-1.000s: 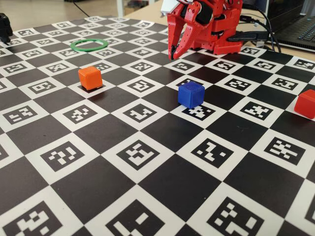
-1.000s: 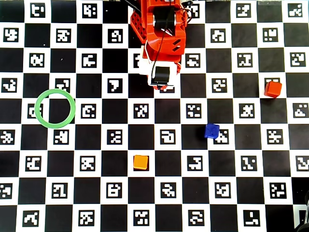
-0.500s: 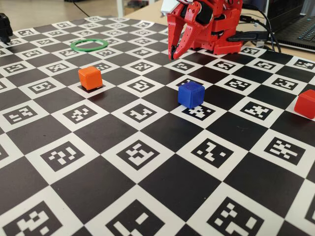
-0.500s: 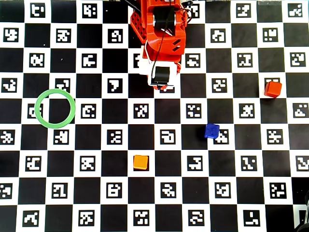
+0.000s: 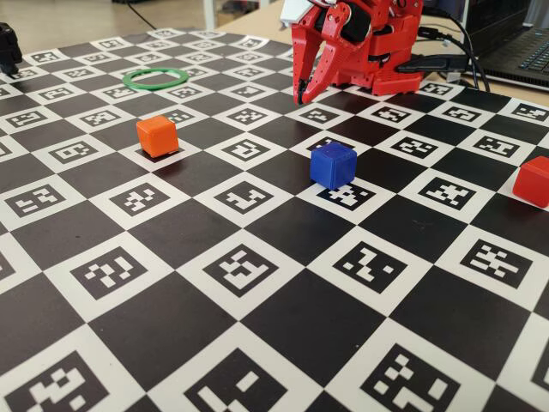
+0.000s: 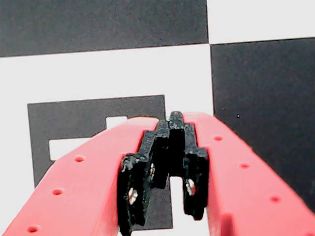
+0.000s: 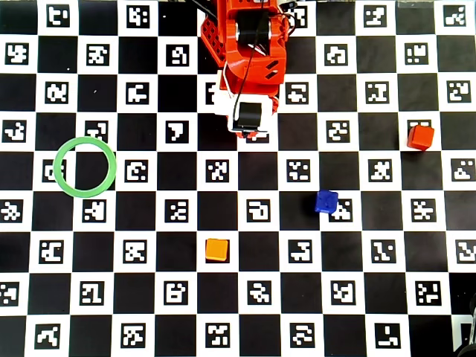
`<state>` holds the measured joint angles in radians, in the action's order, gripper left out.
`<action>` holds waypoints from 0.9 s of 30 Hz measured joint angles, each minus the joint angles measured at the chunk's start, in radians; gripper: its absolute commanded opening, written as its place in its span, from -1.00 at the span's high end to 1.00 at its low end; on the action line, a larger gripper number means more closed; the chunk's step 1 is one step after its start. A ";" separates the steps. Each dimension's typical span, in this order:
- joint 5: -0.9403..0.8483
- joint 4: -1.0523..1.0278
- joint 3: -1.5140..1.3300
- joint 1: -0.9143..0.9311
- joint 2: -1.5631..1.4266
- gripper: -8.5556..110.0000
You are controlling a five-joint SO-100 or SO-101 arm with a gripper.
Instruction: Grab the red cube then put it in the green circle then put the blue cube on top and finally the orange cube on top
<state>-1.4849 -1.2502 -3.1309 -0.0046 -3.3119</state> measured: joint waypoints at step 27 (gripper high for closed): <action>-0.021 0.000 0.000 0.000 0.011 0.95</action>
<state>-1.5064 -1.2502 -3.1309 -0.0046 -3.3011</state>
